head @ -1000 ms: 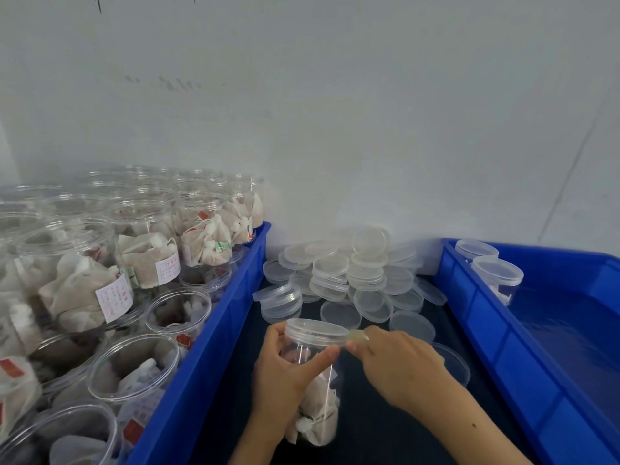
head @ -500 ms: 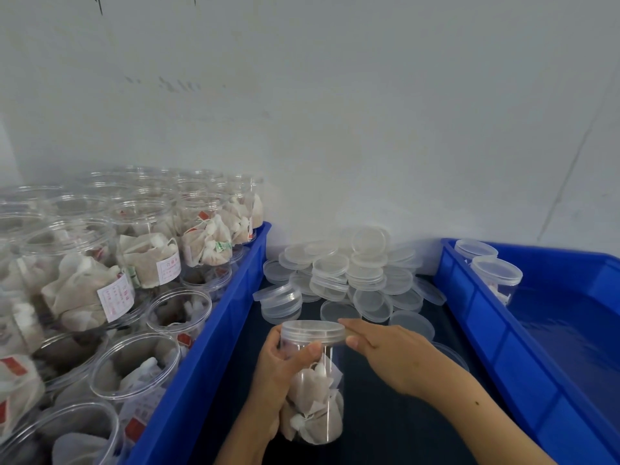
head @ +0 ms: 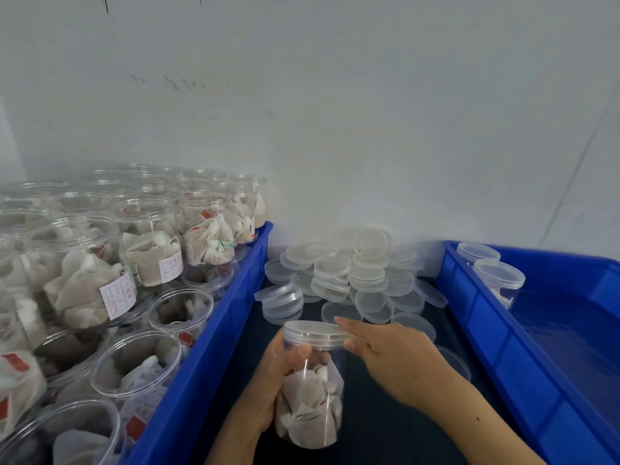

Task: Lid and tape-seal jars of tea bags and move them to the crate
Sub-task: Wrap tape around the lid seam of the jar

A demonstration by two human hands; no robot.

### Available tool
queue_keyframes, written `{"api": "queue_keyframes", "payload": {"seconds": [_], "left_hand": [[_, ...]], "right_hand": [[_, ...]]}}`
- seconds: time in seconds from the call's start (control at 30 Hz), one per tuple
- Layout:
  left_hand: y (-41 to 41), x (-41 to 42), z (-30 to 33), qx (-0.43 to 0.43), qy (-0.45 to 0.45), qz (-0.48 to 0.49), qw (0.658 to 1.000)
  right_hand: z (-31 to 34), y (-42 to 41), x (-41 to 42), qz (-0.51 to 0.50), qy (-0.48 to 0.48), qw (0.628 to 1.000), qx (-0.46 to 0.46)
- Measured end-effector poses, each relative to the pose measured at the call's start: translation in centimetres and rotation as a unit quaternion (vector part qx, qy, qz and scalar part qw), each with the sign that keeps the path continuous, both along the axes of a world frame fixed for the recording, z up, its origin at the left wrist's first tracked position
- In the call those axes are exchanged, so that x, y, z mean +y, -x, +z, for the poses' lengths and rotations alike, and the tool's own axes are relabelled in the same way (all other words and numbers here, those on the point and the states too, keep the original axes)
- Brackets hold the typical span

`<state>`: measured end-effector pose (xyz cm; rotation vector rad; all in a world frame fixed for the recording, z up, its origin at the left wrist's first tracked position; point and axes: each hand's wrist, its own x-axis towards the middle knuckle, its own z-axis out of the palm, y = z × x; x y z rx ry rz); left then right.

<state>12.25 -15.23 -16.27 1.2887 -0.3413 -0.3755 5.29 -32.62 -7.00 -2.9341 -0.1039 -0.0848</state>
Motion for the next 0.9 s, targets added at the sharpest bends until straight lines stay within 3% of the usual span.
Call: {"api": "queue_keyframes", "payload": {"seconds": [0.23, 0.43, 0.6, 0.9], "left_hand": [[-0.1, 0.7, -0.1, 0.008, -0.023, -0.042, 0.999], [0.1, 1.1, 0.6, -0.03, 0.009, -0.006, 0.999], [0.6, 0.6, 1.3, -0.078, -0.015, 0.014, 0.997], [0.1, 1.1, 1.6, -0.083, -0.026, 0.033, 0.996]], "right_hand": [[-0.2, 0.1, 0.1, 0.01, 0.0, 0.999, -0.051], [0.0, 0.5, 0.6, 0.013, -0.008, 0.998, -0.062], [0.0, 0.8, 1.6, 0.002, 0.009, 0.998, -0.066], [-0.2, 1.2, 2.9, 0.014, 0.046, 0.996, -0.078]]}}
